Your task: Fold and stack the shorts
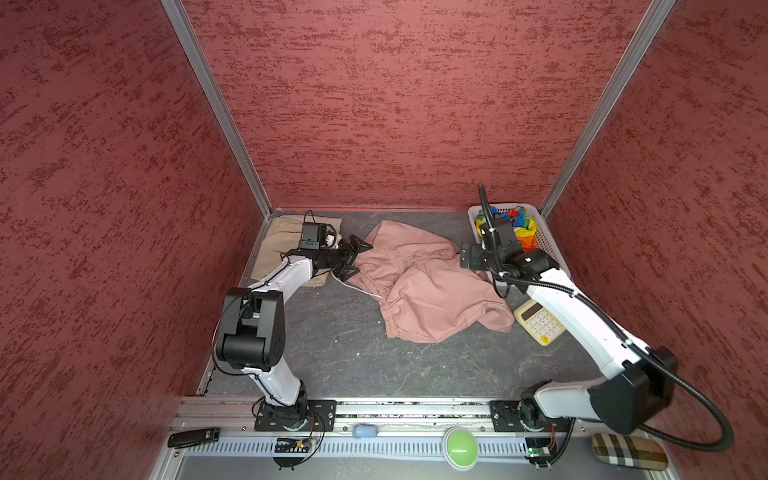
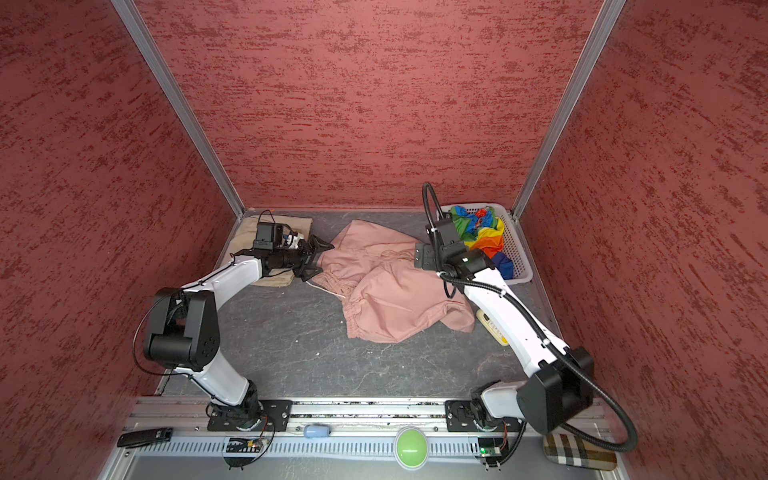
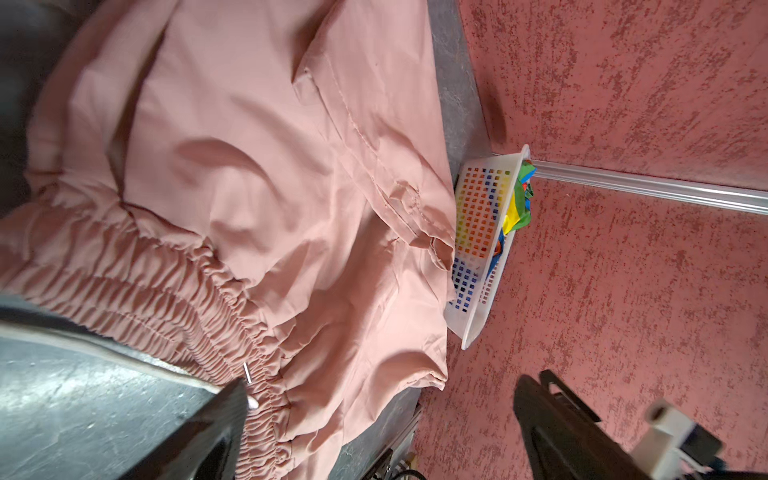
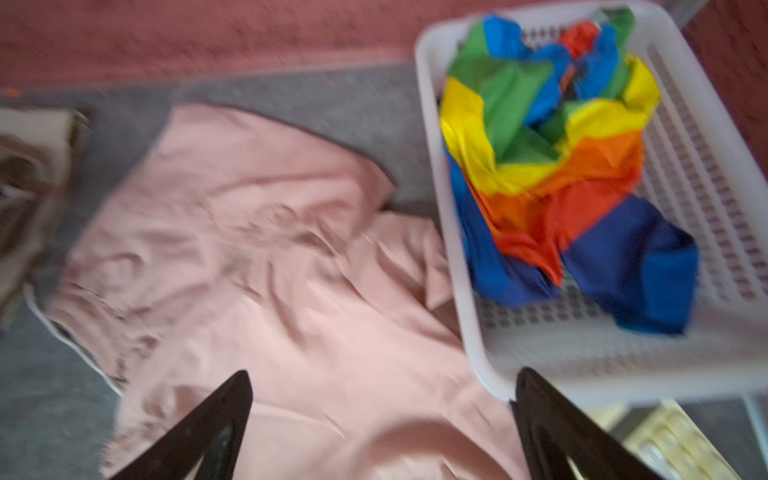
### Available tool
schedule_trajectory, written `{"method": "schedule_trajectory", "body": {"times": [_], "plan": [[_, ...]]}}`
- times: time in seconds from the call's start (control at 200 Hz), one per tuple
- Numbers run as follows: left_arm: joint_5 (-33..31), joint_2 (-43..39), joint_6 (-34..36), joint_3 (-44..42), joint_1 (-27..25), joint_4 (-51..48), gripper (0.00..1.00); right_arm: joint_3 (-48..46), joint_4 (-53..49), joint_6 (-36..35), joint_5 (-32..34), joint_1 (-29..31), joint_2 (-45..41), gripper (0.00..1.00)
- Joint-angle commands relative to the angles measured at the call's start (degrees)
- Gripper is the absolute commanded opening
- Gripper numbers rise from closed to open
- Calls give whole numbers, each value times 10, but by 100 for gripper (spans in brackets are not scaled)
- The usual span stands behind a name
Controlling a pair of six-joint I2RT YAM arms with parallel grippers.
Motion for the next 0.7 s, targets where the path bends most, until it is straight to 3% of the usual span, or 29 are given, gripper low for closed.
{"method": "schedule_trajectory", "body": {"times": [0.0,0.13,0.23,0.361,0.421,0.476,0.691], "plan": [[-5,7,-4,6,-7,14,99,50,47,18,-82,0,137,99],[-11,4,-19,-10,-10,29,100,108,71,5,-105,8,222,99],[-11,10,-47,-27,-14,62,99,186,28,-20,-88,22,317,99],[-12,44,-87,-16,-33,110,99,209,48,-18,-100,24,376,99],[-18,70,-97,-1,-38,116,99,221,45,-17,-84,19,397,94],[-18,92,-98,12,-40,120,99,229,38,-19,-67,10,411,85],[-71,126,16,83,-41,-12,99,161,72,-27,-32,-43,380,24]]}}
